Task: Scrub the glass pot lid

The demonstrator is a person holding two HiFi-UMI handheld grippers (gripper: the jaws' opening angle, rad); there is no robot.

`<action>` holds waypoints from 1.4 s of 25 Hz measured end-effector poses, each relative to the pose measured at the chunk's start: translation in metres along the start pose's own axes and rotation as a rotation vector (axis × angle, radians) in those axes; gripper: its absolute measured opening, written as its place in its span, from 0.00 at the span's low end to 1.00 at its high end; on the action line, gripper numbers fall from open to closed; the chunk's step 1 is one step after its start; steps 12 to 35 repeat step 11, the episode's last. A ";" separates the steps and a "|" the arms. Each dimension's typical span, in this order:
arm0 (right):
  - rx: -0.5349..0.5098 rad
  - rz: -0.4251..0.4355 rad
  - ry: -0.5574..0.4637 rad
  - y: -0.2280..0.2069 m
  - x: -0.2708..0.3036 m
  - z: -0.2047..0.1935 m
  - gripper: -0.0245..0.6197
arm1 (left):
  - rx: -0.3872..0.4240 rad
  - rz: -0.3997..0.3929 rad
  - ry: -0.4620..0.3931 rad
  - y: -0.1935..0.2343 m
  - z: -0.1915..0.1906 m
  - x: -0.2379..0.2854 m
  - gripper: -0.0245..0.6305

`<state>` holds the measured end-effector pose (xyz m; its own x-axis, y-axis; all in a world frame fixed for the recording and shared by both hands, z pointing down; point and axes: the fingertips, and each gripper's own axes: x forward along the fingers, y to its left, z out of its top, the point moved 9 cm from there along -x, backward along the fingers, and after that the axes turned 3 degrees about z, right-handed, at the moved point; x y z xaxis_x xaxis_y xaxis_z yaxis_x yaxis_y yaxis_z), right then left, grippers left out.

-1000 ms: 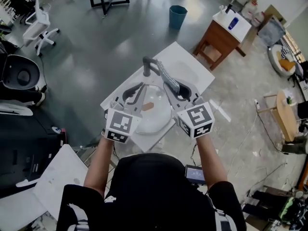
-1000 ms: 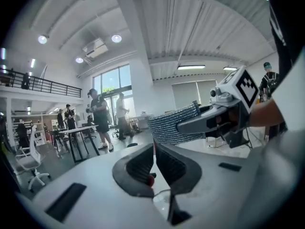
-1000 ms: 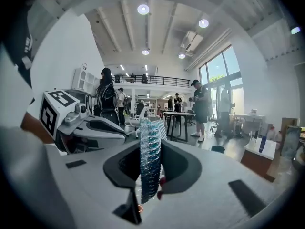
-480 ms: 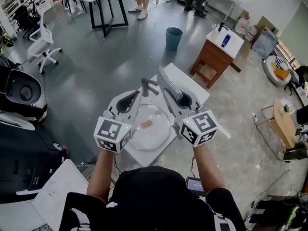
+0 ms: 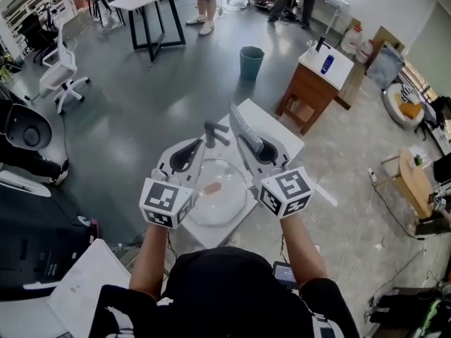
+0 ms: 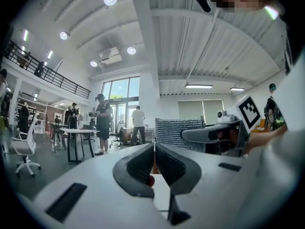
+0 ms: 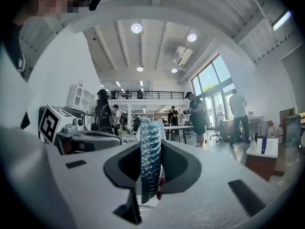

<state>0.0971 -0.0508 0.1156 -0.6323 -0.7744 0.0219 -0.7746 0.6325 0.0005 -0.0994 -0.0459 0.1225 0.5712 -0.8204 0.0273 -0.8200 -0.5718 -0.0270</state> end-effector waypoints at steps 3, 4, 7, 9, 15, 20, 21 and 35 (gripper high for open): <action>0.000 0.000 0.002 -0.002 -0.001 0.000 0.15 | 0.020 0.007 -0.009 -0.001 0.000 0.002 0.05; -0.001 0.000 0.003 -0.002 -0.002 0.000 0.15 | 0.020 0.009 -0.008 -0.002 0.000 0.003 0.05; -0.005 -0.002 0.006 -0.003 -0.003 -0.001 0.15 | 0.009 0.011 -0.006 -0.002 0.000 0.002 0.05; -0.004 0.000 0.006 -0.003 -0.002 -0.002 0.15 | 0.013 0.014 -0.005 -0.001 0.000 0.001 0.05; 0.001 0.003 0.007 -0.002 -0.001 -0.004 0.15 | 0.021 0.015 -0.004 -0.001 -0.001 0.000 0.05; 0.001 0.003 0.007 -0.002 -0.001 -0.004 0.15 | 0.021 0.015 -0.004 -0.001 -0.001 0.000 0.05; 0.001 0.003 0.007 -0.002 -0.001 -0.004 0.15 | 0.021 0.015 -0.004 -0.001 -0.001 0.000 0.05; 0.001 0.003 0.007 -0.002 -0.001 -0.004 0.15 | 0.021 0.015 -0.004 -0.001 -0.001 0.000 0.05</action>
